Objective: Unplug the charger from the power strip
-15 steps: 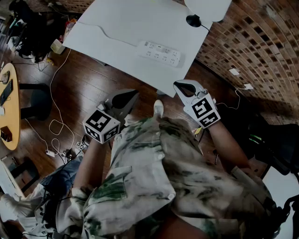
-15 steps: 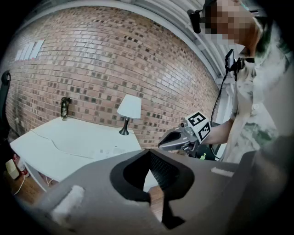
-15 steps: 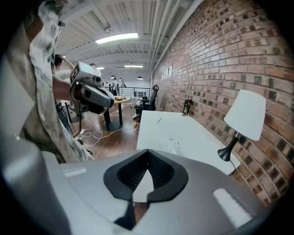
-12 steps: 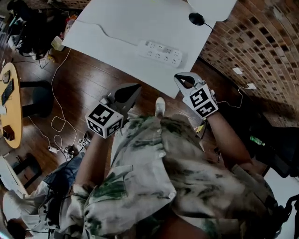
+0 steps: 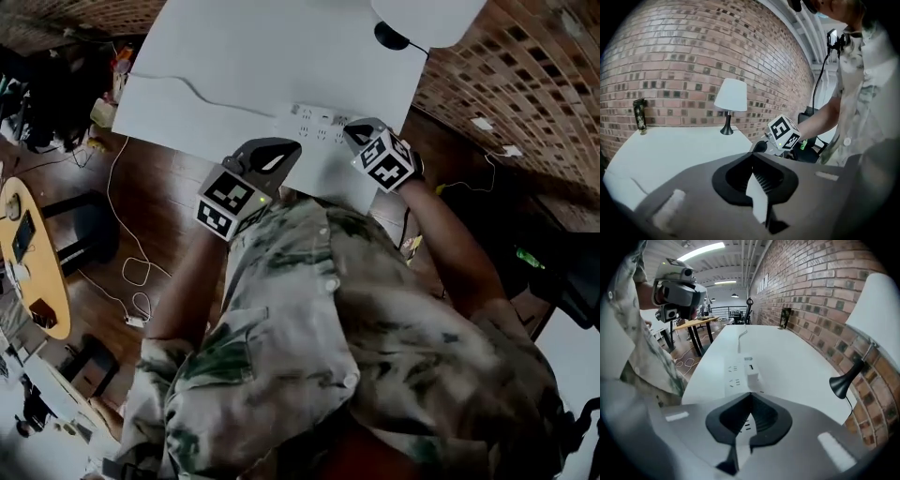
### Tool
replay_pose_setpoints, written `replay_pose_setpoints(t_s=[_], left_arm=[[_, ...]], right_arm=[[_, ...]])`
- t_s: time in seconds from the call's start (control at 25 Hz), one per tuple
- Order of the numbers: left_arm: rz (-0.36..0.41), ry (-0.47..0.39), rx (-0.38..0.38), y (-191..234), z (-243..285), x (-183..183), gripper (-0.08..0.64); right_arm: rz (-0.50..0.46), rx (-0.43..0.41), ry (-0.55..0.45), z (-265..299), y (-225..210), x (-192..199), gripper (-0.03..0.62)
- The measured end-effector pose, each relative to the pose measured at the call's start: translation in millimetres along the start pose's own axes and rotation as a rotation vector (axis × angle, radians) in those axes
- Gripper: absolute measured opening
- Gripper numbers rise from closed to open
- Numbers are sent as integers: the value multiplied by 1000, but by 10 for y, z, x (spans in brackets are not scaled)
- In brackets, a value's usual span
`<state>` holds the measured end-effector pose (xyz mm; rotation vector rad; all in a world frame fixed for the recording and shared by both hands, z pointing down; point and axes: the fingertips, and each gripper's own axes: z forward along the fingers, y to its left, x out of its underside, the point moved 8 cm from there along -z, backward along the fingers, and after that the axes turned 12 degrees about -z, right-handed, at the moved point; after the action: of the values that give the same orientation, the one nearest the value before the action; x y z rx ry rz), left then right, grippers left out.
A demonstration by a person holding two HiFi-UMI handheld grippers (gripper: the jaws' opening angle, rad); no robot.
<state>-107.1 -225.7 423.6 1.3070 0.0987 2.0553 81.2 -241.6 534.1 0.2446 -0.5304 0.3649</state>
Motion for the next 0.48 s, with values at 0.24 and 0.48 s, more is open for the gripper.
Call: replay_pose_setpoints(t_s=[0.24,0.48], left_arm=[[158,141,86,497,524,-80,94],[367,302,198,690,1022,74,141]], right_arm=[[33,-11,94,240,42,-54,6],[150,-19,112,282,19,-129,2]])
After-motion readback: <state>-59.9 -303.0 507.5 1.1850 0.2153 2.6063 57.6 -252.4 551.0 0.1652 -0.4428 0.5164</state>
